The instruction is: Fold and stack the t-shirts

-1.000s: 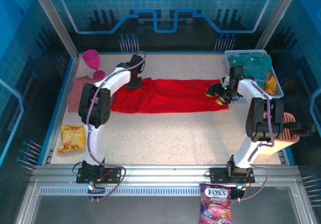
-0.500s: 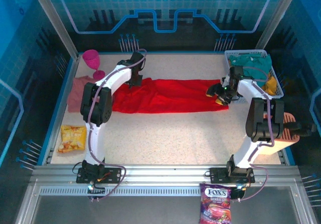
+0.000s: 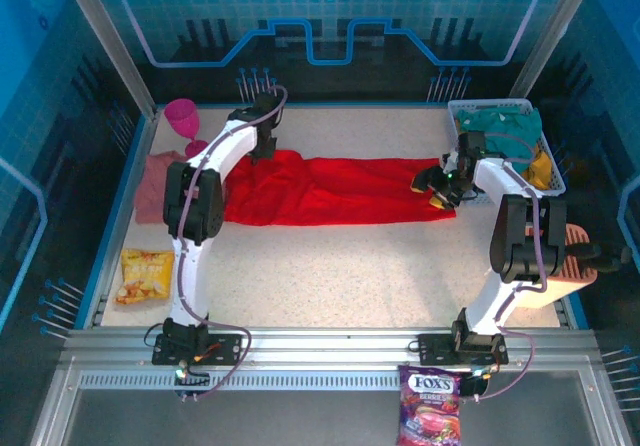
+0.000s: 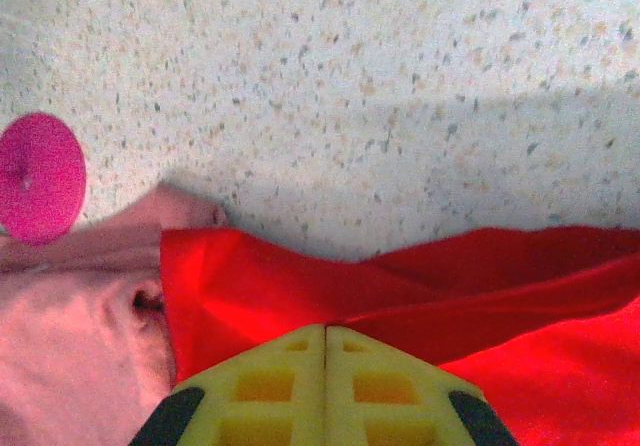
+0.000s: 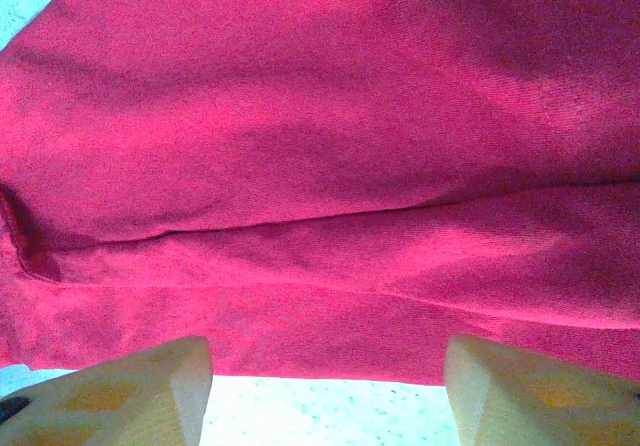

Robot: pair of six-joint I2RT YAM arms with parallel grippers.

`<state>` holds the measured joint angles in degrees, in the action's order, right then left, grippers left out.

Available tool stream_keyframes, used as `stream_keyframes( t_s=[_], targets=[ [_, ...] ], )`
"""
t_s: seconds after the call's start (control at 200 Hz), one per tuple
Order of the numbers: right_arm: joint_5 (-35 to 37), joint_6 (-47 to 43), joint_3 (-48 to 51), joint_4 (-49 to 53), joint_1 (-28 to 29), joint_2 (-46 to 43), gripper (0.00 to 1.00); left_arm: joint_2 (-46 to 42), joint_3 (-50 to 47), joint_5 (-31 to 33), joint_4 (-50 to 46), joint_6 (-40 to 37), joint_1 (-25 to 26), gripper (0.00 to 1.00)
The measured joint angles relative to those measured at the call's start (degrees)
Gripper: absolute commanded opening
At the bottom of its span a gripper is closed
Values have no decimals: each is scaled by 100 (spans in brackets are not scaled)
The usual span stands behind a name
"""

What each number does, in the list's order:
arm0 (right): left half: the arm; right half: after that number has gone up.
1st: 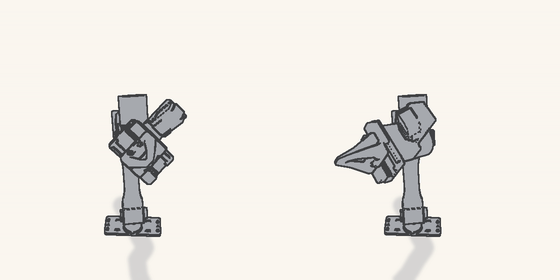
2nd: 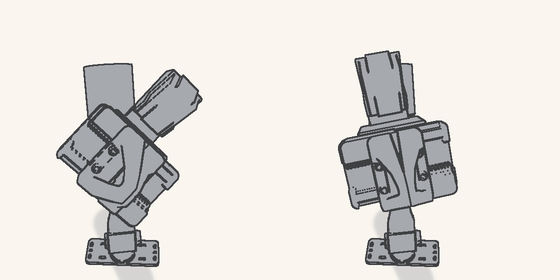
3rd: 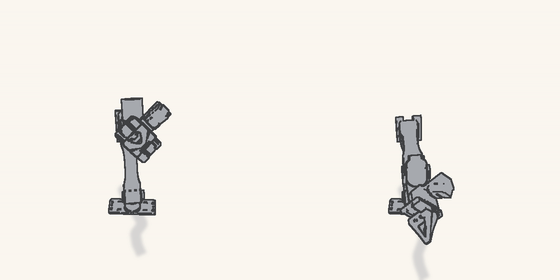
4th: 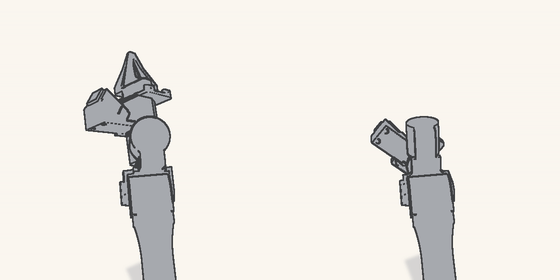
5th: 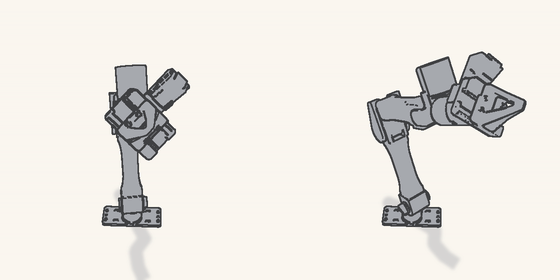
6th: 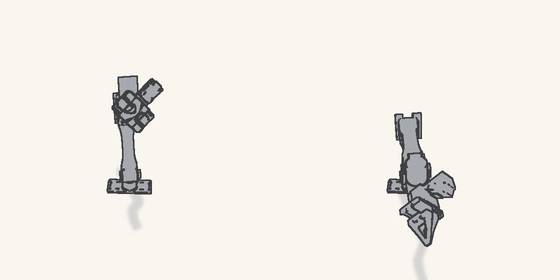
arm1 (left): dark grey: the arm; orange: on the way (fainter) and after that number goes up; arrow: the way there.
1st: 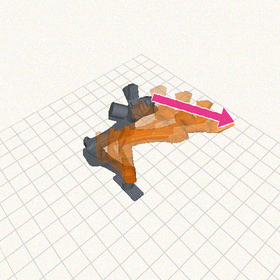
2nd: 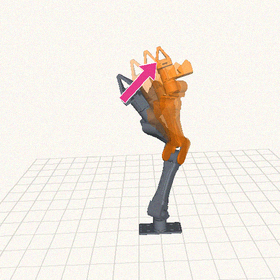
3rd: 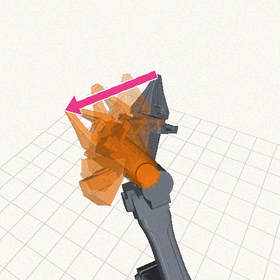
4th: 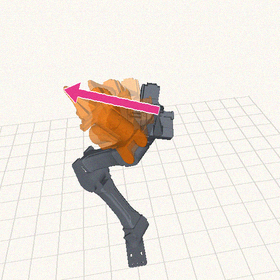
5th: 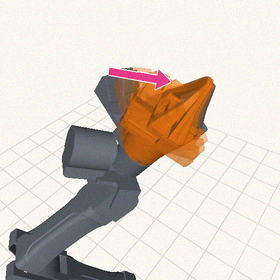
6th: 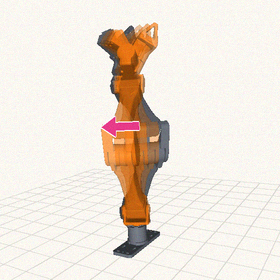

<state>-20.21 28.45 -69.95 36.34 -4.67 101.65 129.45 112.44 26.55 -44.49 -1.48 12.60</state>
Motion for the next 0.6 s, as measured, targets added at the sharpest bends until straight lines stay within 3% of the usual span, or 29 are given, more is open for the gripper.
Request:
stream_keyframes(
  t_s=[0.085,0.135,0.225,0.31,0.42,0.6],
  targets=[
    [0,0,0,0,0,0,64,138,208,50,-48,-55,-2,0],
    [0,0,0,0,0,0,64,238,363,72,-138,-63,-2,12],
    [0,0,0,2,0,0,65,354,568,136,-345,-22,-2,22],
    [26,-2,0,4,0,0,70,310,498,151,-522,109,-4,37],
    [205,-15,2,57,0,0,81,-264,-354,-31,-632,361,-26,53],
    [562,-48,199,74,-26,-70,92,-2022,-2240,-411,-761,953,-79,52]
  ],
)
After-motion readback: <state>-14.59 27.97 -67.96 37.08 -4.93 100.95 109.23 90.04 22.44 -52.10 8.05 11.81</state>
